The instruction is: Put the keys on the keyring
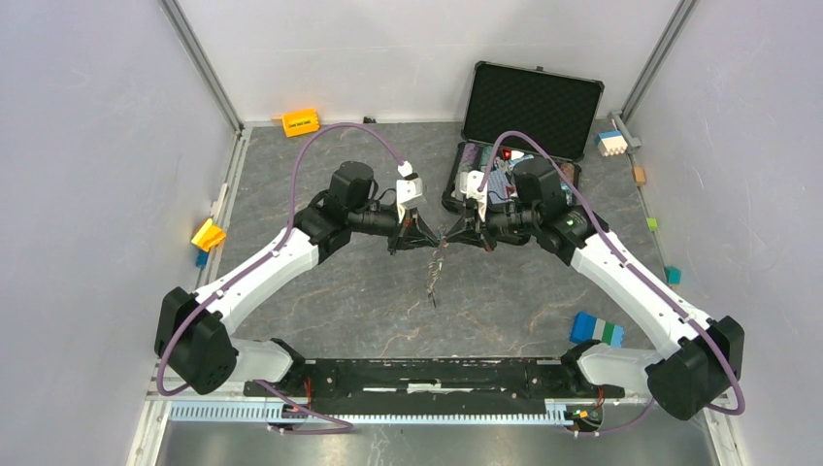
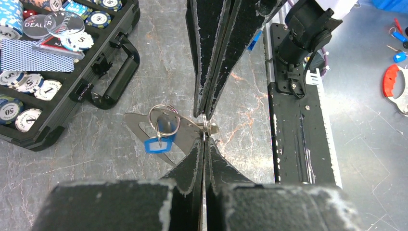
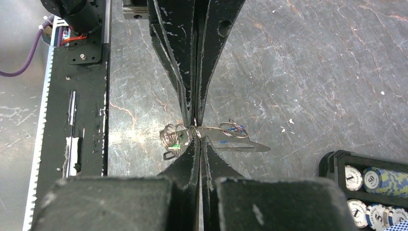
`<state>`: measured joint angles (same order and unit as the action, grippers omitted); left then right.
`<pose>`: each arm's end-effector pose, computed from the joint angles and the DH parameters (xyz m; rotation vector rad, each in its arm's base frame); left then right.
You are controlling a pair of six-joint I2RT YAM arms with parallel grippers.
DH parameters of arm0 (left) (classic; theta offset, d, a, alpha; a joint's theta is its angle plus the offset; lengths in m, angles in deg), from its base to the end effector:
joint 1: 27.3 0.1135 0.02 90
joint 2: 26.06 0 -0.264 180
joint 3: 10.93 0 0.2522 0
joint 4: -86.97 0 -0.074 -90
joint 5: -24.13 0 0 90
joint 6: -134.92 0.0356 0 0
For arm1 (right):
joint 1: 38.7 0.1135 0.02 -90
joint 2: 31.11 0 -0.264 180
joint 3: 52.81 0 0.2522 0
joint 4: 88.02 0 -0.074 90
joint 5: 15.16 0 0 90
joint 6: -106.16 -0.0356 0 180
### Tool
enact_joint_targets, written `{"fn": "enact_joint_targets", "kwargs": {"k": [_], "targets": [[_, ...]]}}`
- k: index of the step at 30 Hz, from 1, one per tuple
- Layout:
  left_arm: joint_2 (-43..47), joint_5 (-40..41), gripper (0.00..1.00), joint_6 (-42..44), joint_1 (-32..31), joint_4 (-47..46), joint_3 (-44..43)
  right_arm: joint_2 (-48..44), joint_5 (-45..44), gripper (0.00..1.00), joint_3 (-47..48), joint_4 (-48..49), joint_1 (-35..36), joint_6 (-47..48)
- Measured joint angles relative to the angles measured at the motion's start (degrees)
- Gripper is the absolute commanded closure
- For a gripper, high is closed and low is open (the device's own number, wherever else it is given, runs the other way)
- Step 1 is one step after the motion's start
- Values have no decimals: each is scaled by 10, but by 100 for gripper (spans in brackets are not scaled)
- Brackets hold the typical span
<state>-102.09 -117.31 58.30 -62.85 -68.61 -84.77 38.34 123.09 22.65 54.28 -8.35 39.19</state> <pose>0.2232 -0.1937 0.3170 1.3321 1.5308 -1.1504 0.2121 0.1549 0.3358 -1.3427 1.5600 0.9636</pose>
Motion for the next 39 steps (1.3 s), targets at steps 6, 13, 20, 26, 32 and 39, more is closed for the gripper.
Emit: {"fn": "enact_joint_targets", "kwargs": {"k": [6,13,20,26,32,39], "targets": [[3,4,98,0,0,0,0,0,-9,100,0,3,0,-9],[5,9,98,-1,0,0,0,0,-19,100,-4,8,3,-12],[5,15,98,-2,0,-1,0,0,-29,100,-6,8,3,-12],[5,19,98,-9,0,-5,0,0,-42,100,-7,8,4,-14],[5,28,98,-24,0,-5,0,0,-57,100,-7,10,8,-18],[3,32,98,-34,0,-8,0,-1,-70,100,-7,12,12,-23]]}}
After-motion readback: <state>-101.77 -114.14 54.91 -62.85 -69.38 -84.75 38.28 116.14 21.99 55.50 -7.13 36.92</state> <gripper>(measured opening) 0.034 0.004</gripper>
